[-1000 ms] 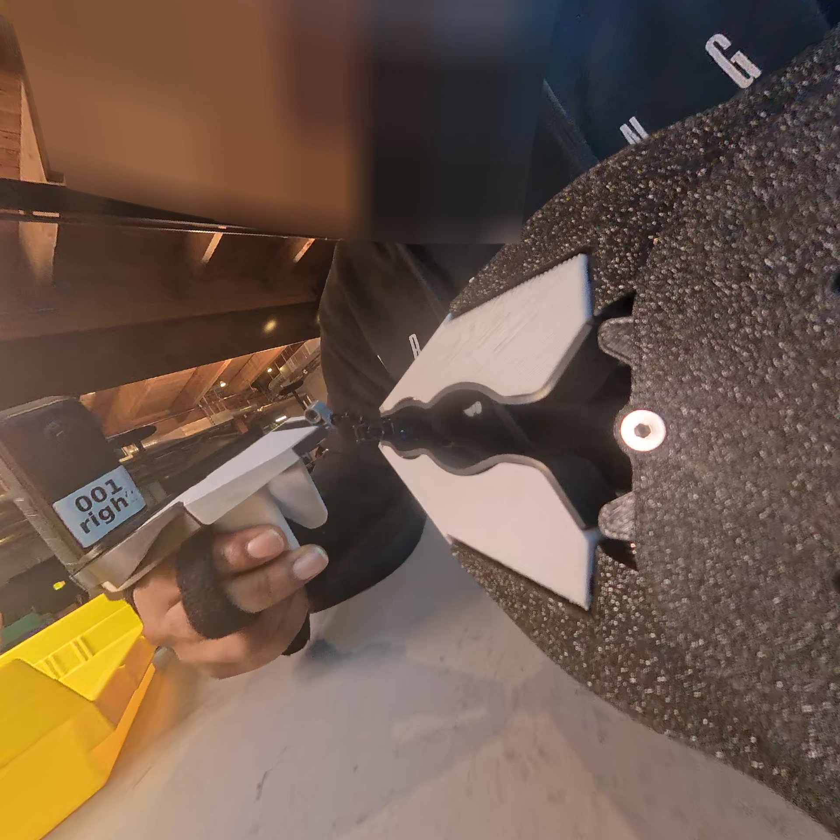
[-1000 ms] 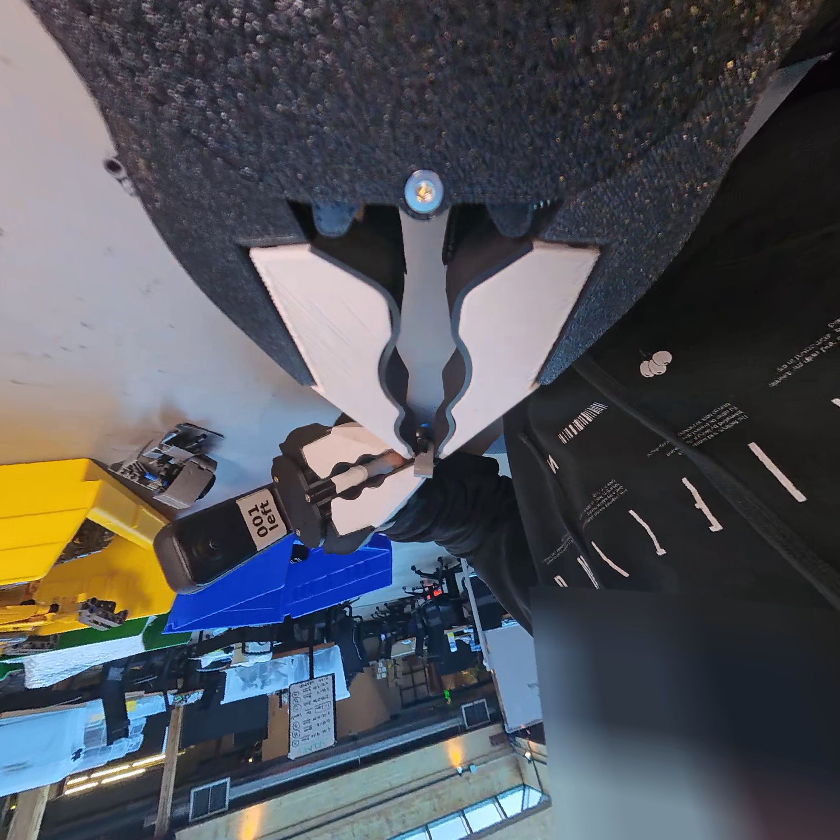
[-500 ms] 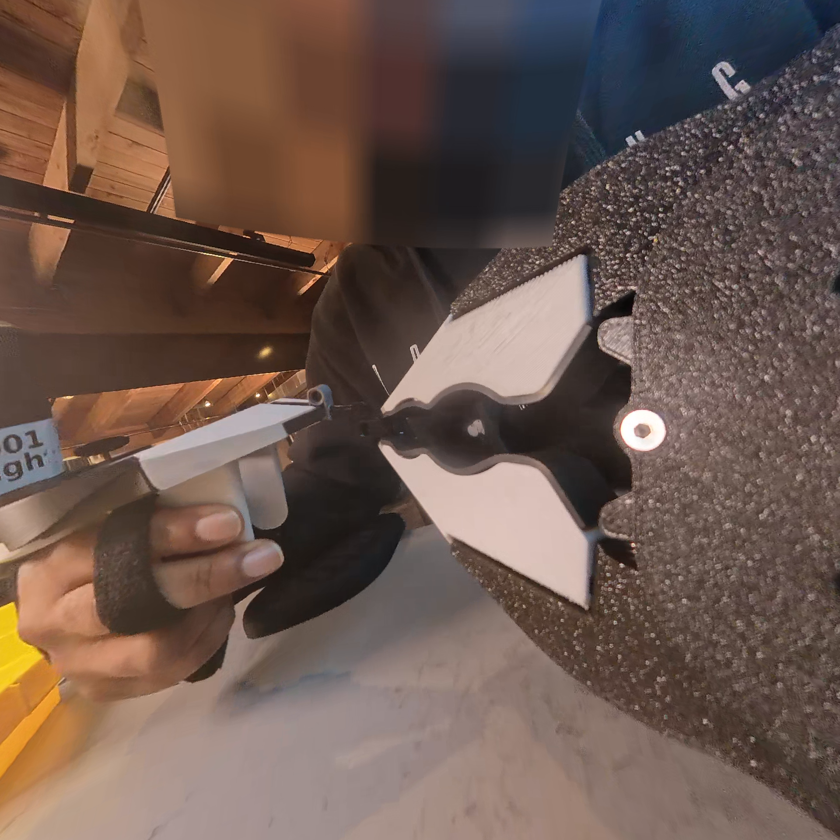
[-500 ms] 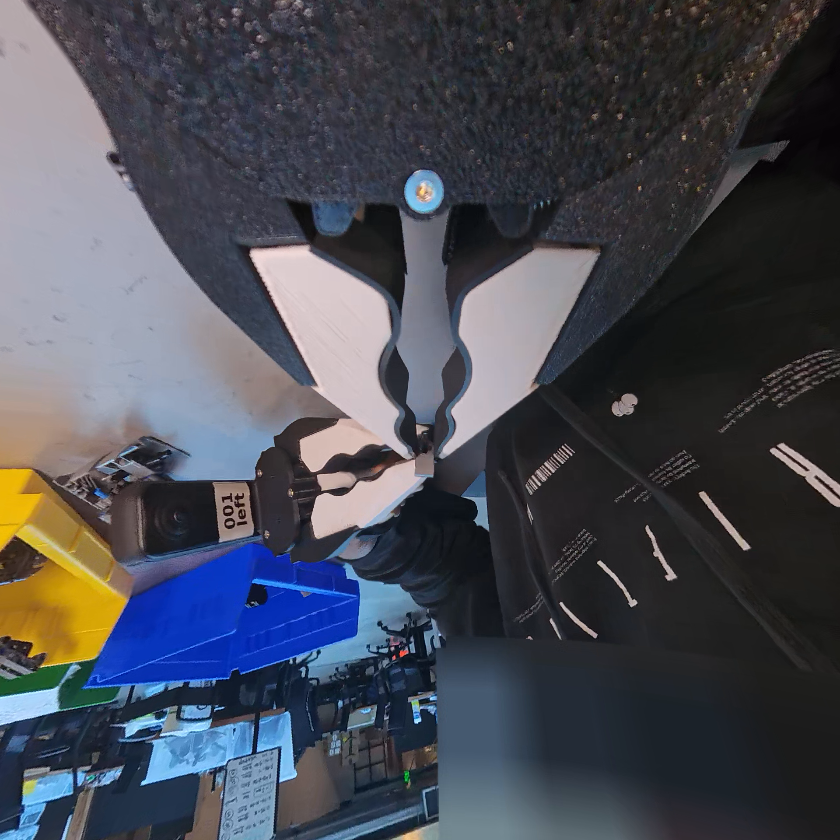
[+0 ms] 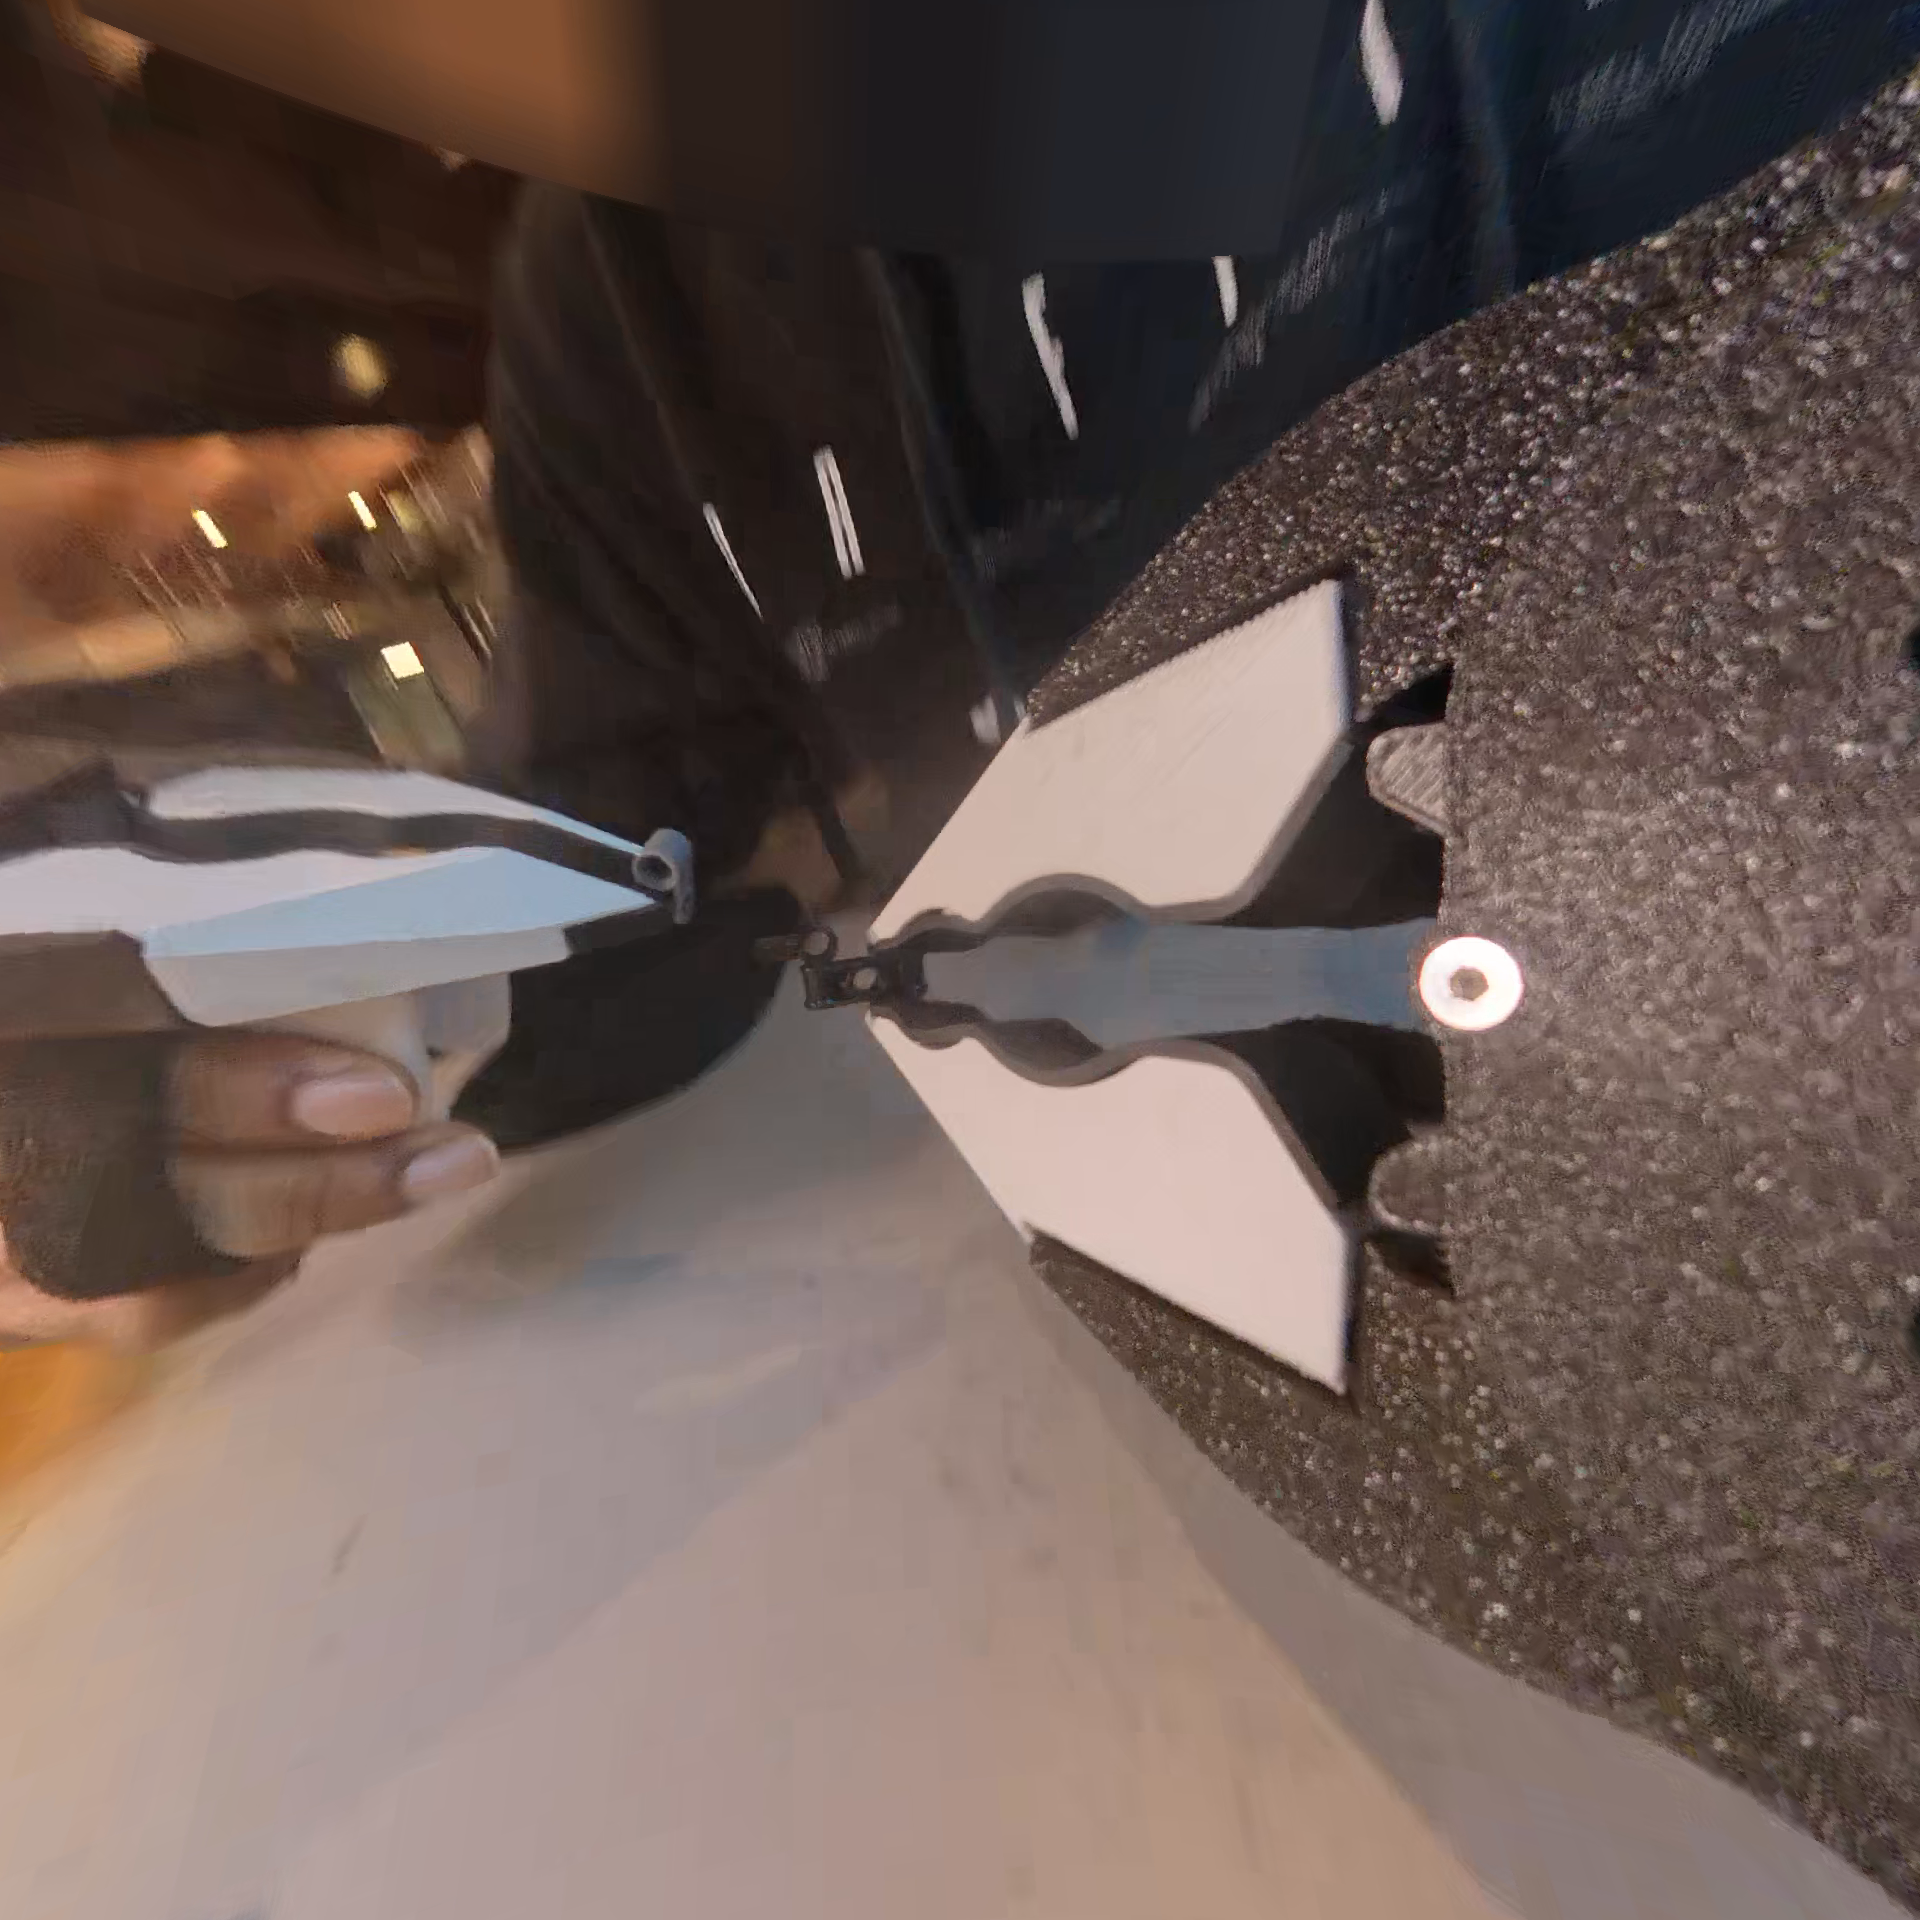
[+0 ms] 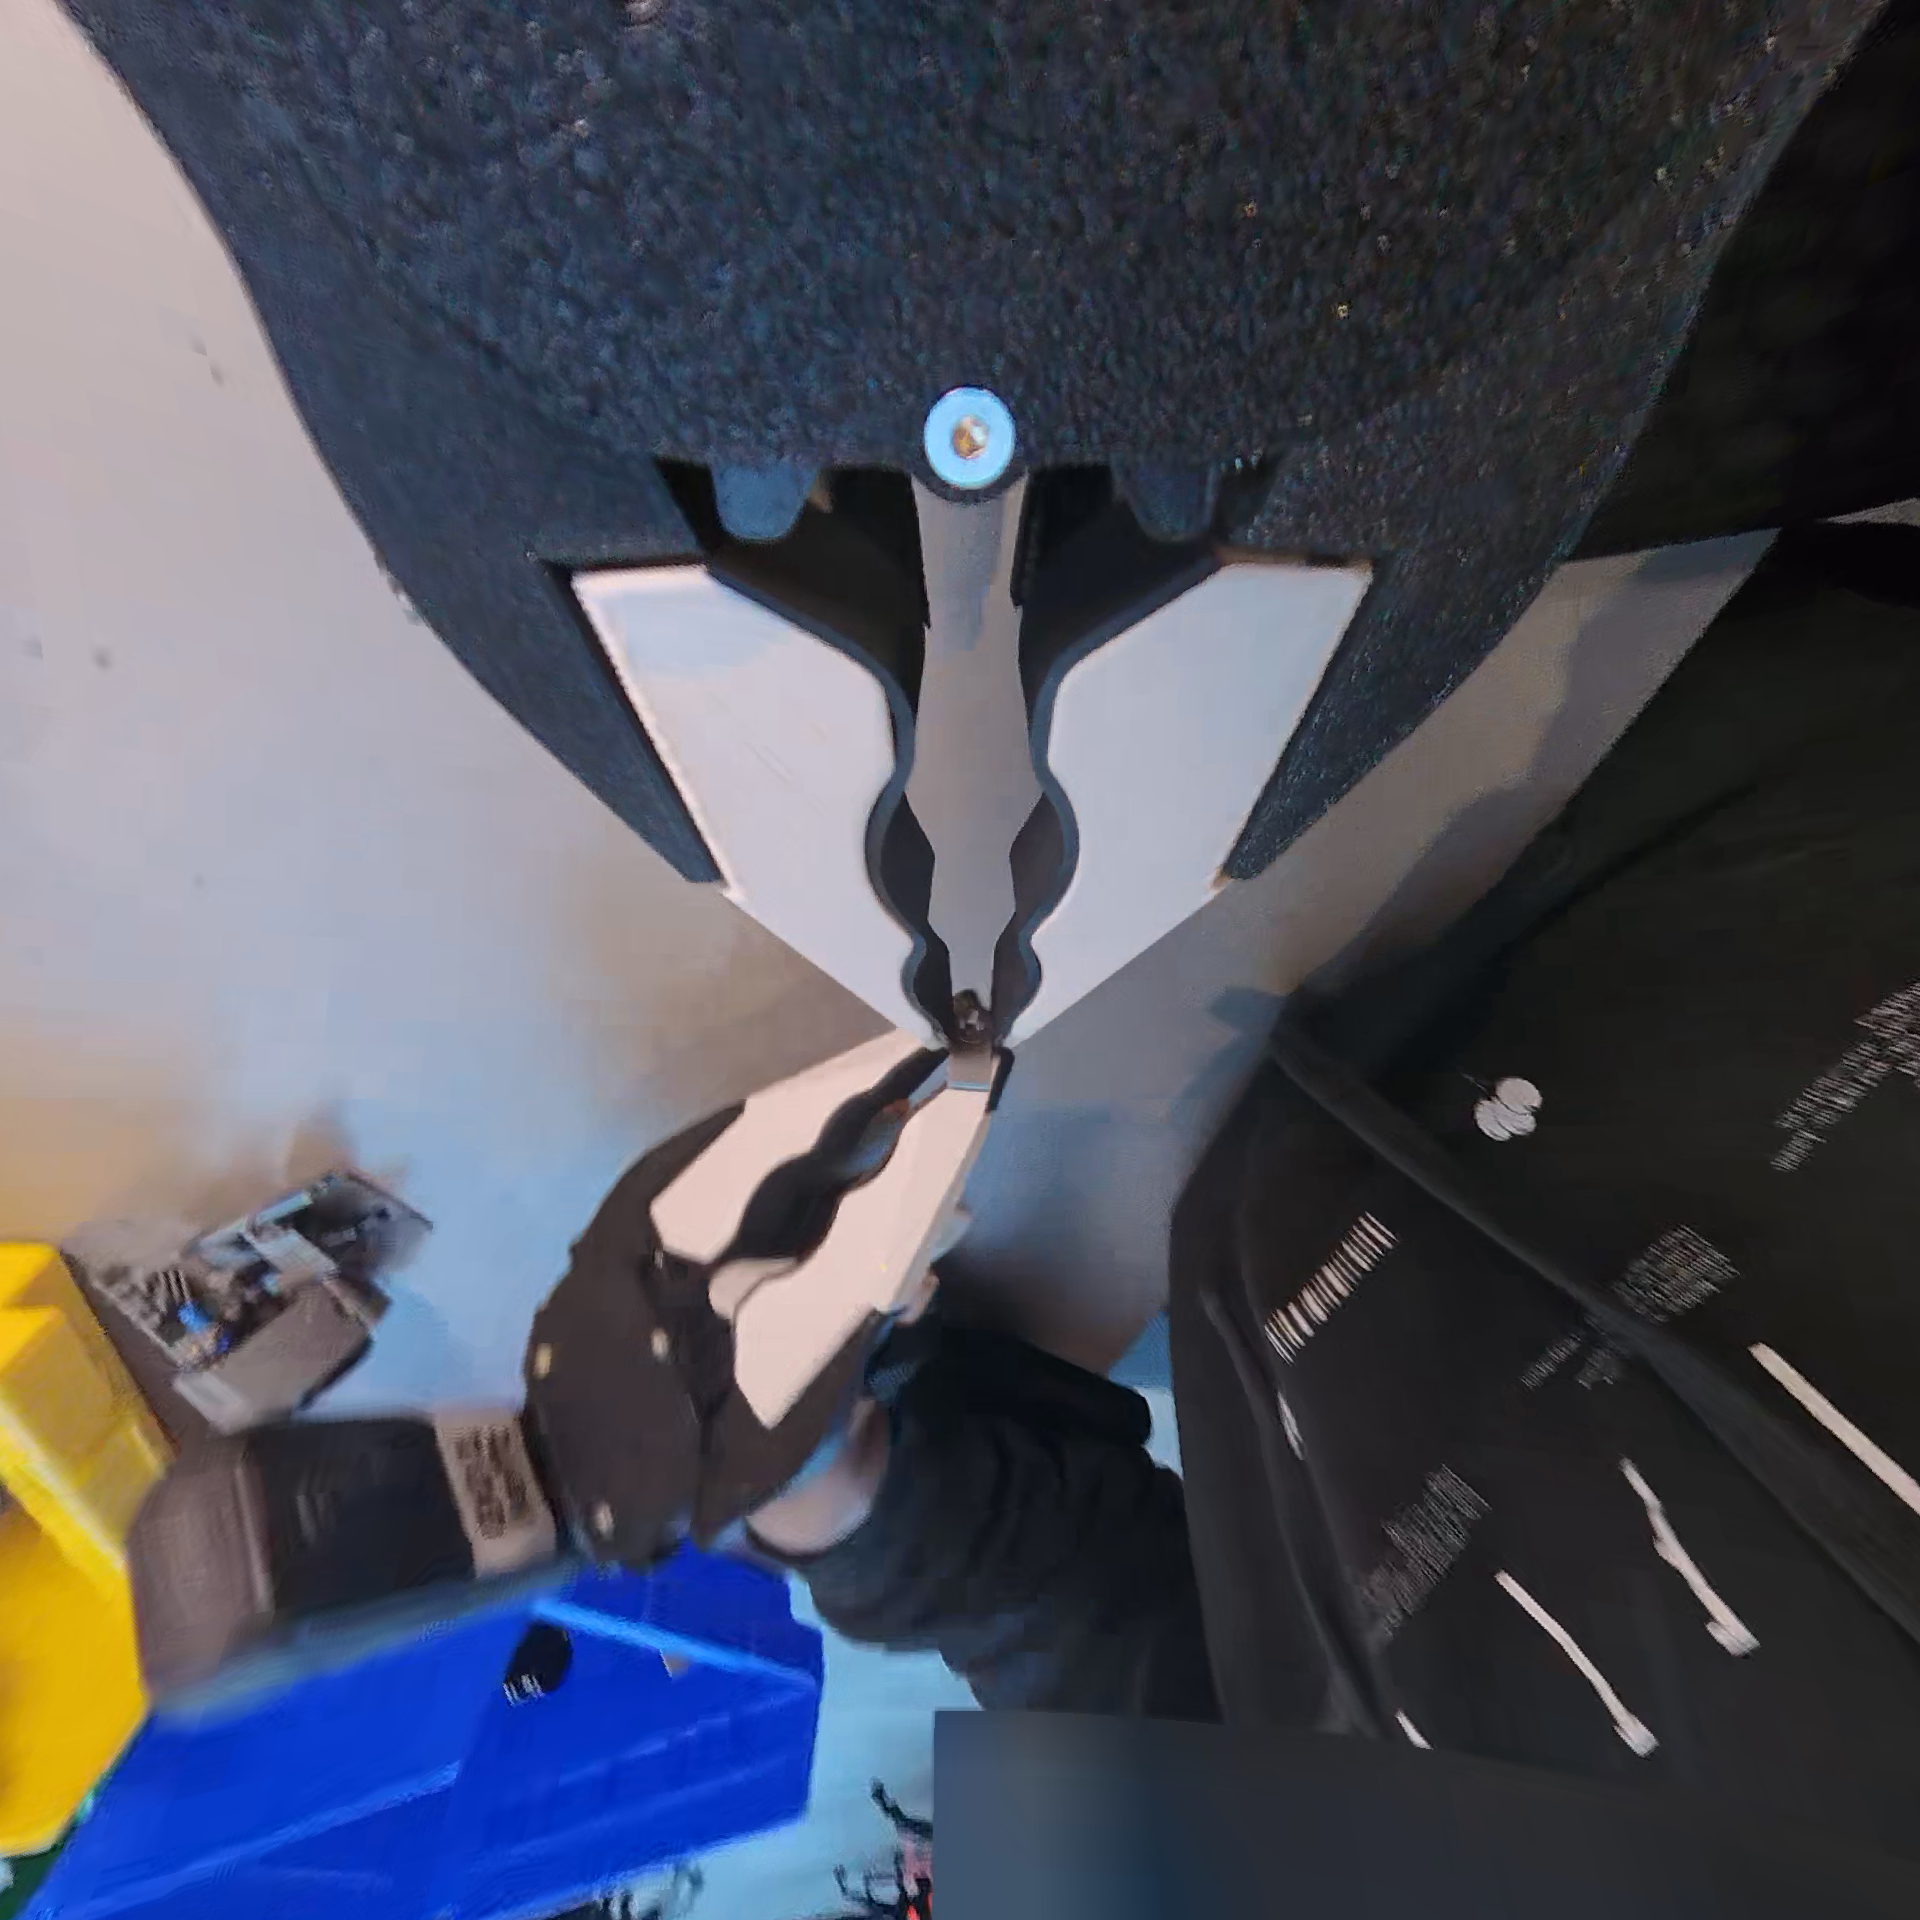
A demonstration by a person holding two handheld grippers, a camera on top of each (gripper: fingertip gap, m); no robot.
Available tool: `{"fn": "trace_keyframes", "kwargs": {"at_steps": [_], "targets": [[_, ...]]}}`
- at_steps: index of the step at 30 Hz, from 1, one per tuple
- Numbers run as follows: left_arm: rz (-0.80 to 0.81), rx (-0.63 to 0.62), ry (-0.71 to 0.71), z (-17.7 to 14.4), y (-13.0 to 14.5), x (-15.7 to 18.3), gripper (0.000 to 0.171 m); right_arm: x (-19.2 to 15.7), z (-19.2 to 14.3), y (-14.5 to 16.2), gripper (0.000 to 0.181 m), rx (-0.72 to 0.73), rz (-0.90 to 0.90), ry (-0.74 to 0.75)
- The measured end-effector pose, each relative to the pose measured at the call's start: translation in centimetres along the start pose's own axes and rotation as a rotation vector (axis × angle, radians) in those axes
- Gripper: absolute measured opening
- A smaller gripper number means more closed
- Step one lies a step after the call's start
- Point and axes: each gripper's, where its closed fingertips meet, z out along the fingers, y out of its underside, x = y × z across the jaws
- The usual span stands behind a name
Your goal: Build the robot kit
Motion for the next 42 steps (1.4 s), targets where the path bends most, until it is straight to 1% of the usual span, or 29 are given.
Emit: {"fn": "trace_keyframes", "kwargs": {"at_steps": [1,4,5,7,12,14,17,20,23,25,27,29,31,35,36,38,39,40,41,42], "targets": [[0.074,-0.051,-0.123,-0.3,0.5,-1.3,0.007,0.3,0.1,0.9,0.007,-0.039,0.001,0.035],[0.284,-0.185,-0.421,-1.7,1.3,-4.2,0.007,1.2,0.8,3.5,0.007,-0.154,-0.033,0.138],[0.351,-0.226,-0.494,-2.0,1.5,-4.8,0.007,1.4,1.2,4.0,0.007,-0.179,-0.053,0.163],[0.45,-0.279,-0.58,-2.4,1.6,-5.2,0.007,1.6,1.8,4.7,0.007,-0.212,-0.079,0.186],[0.638,-0.351,-0.684,-2.7,1.5,-5.5,0.008,2.0,2.1,5.1,0.007,-0.223,-0.072,0.199],[0.735,-0.362,-0.71,-2.9,1.2,-5.2,0.011,2.2,1.9,5.2,0.007,-0.224,-0.068,0.218],[0.91,-0.343,-0.743,-3.0,0.6,-4.3,0.019,2.3,1.2,5.1,0.007,-0.213,-0.061,0.248],[1.102,-0.327,-0.75,-2.8,0.9,-3.3,0.027,2.4,0.4,5.0,0.007,-0.203,-0.057,0.291],[1.309,-0.41,-0.819,-3.4,1.3,-3.7,0.028,2.2,-0.3,4.9,0.007,-0.181,-0.052,0.318],[1.398,-0.479,-0.824,-3.5,1.4,-4.0,0.027,2.2,-0.6,4.7,0.007,-0.171,-0.052,0.33],[1.448,-0.545,-0.789,-3.2,1.5,-4.3,0.028,2.2,-0.8,4.5,0.007,-0.165,-0.054,0.34],[1.483,-0.64,-0.767,-3.3,1.5,-5.0,0.028,2.2,-1.0,4.3,0.007,-0.155,-0.057,0.345],[1.49,-0.721,-0.717,-3.3,1.6,-5.5,0.025,2.2,-1.2,4.1,0.007,-0.144,-0.059,0.352],[1.499,-0.84,-0.61,-3.1,1.8,-5.6,0.023,2.1,-1.6,3.8,0.007,-0.13,-0.065,0.359],[1.483,-0.87,-0.578,-3.0,1.9,-5.6,0.021,2.1,-1.6,3.8,0.007,-0.128,-0.066,0.358],[1.4,-0.911,-0.517,-3.0,2.2,-5.6,0.014,2.0,-1.5,3.8,0.007,-0.125,-0.066,0.349],[1.356,-0.904,-0.508,-2.9,2.1,-5.7,0.015,2.0,-1.3,3.9,0.007,-0.124,-0.065,0.343],[1.317,-0.877,-0.514,-2.8,1.7,-5.9,0.009,1.9,-1.2,4.0,0.007,-0.128,-0.067,0.338],[1.266,-0.853,-0.501,-2.7,1.6,-5.9,0.009,1.9,-1.0,4.1,0.007,-0.134,-0.07,0.335],[1.182,-0.825,-0.488,-2.6,1.6,-5.8,0.008,1.9,-0.9,4.3,0.007,-0.143,-0.073,0.333]]}}
